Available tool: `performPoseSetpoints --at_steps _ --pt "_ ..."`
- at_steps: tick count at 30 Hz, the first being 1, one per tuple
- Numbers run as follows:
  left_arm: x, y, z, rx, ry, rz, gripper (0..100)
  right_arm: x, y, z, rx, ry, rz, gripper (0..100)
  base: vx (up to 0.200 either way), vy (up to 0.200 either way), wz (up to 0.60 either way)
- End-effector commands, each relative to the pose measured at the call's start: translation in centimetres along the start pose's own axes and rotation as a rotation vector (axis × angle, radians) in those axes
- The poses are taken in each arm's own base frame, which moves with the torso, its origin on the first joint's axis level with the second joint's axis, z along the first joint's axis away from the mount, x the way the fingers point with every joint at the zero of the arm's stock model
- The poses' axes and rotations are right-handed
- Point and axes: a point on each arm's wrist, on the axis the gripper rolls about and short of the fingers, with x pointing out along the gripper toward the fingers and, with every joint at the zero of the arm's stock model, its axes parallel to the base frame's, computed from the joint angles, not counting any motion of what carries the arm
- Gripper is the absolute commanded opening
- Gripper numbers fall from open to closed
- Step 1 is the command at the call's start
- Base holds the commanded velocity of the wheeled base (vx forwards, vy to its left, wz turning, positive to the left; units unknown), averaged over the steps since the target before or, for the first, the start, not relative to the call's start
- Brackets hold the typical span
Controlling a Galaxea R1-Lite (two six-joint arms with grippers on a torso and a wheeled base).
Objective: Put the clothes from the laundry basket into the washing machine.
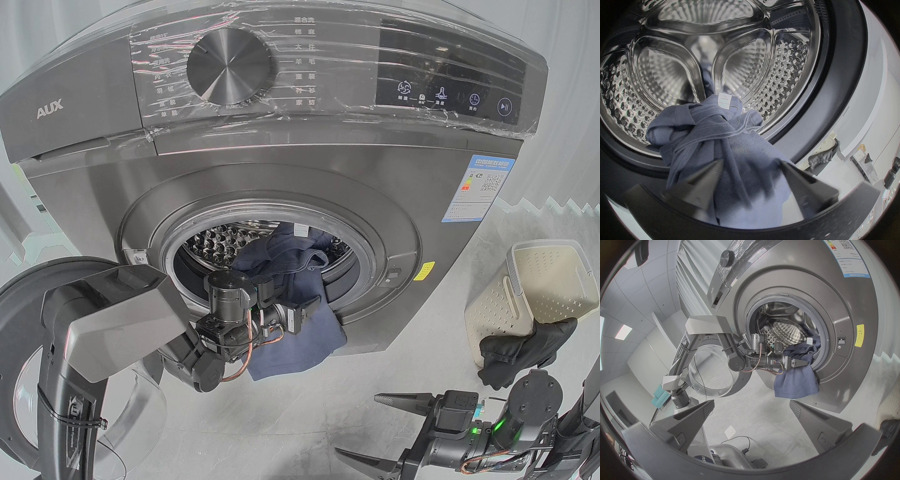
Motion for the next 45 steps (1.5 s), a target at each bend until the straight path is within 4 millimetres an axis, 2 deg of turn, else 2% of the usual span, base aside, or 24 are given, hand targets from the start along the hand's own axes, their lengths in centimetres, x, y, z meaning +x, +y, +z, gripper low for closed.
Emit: performPoseSetpoints --at_steps 1,6,10,14,17,23,24,26,32,45 --pt "0.3 0.1 -0.6 -0.003 0.01 0.003 0 0.1 0.0 0.1 0.0 -0.003 0.002 100 0.0 0.0 0.0" --pt "1.0 0.4 1.3 -0.002 -0.062 0.013 0 0.1 0.0 0.1 0.0 -0.006 0.002 100 0.0 0.0 0.0" --pt "1.8 1.6 3.8 -0.006 -0.18 0.069 0 0.2 0.0 0.1 0.001 -0.006 0.002 100 0.0 0.0 0.0" --pt "2.4 2.3 5.2 -0.005 -0.247 0.107 0 0.2 0.0 0.1 0.0 -0.006 0.002 100 0.0 0.0 0.0" --pt "3.0 2.8 7.0 -0.016 -0.324 0.139 0 0.2 0.0 0.1 0.0 -0.006 0.002 100 0.0 0.0 0.0" --pt "2.6 2.6 6.0 -0.022 -0.281 0.142 0 0.2 0.0 0.1 0.0 -0.006 0.002 100 0.0 0.0 0.0" --pt "2.1 2.0 5.1 -0.023 -0.242 0.124 100 0.2 0.0 0.1 0.0 -0.006 0.002 100 0.0 0.0 0.0" --pt "1.3 1.2 5.3 -0.023 -0.22 0.104 100 0.2 0.0 0.1 0.0 -0.006 0.002 100 0.0 0.0 0.0" --pt "-0.2 -1.1 3.7 -0.027 -0.086 0.02 100 0.2 0.0 0.1 0.0 -0.008 0.003 100 0.0 0.0 0.0" --pt "1.1 -0.5 0.3 0.004 -0.017 0.039 100 0.2 0.1 0.3 0.0 -0.018 0.005 100 0.0 0.0 0.0"
